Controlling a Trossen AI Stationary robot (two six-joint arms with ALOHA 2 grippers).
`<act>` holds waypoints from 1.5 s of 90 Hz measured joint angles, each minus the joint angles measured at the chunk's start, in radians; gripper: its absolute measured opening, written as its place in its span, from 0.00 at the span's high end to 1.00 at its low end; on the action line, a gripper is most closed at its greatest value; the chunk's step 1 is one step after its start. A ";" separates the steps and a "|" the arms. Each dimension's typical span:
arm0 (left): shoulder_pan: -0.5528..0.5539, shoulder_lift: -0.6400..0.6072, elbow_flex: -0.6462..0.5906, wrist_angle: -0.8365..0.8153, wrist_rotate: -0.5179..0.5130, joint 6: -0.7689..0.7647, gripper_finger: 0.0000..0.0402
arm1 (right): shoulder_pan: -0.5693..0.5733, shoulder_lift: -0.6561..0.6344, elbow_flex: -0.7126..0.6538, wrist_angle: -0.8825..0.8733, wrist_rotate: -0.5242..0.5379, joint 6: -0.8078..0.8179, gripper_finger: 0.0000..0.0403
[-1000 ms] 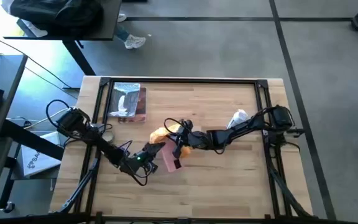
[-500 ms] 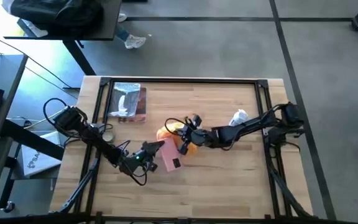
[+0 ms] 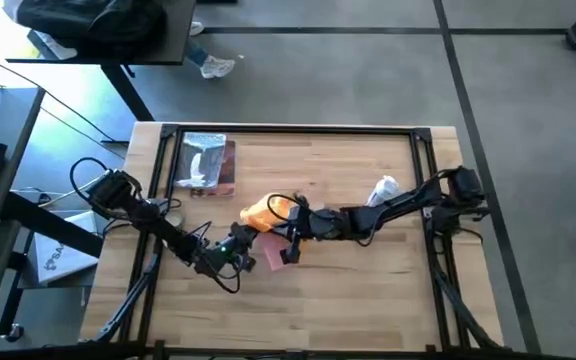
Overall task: Apply microfiber cloth
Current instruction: Wipe the front and back of the cellphone with the yellow microfiber cloth
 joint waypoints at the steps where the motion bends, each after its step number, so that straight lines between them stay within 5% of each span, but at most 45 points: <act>1: 0.001 0.000 0.000 0.000 0.002 0.000 0.97 | 0.000 0.004 0.000 0.006 -0.005 0.005 1.00; 31: 0.042 0.003 -0.002 -0.012 0.076 -0.017 0.97 | 0.000 0.092 0.033 0.100 -0.136 0.060 1.00; 66: 0.021 0.003 -0.002 -0.023 0.173 -0.119 0.97 | -0.050 0.095 0.079 -0.039 -0.203 -0.156 1.00; 113: 0.008 0.003 -0.001 -0.012 0.100 -0.084 0.97 | -0.072 -0.019 0.075 -0.311 -0.064 -0.184 1.00; 135: 0.005 0.003 -0.001 -0.009 0.124 -0.195 0.97 | -0.067 -0.024 0.075 -0.320 -0.130 -0.190 1.00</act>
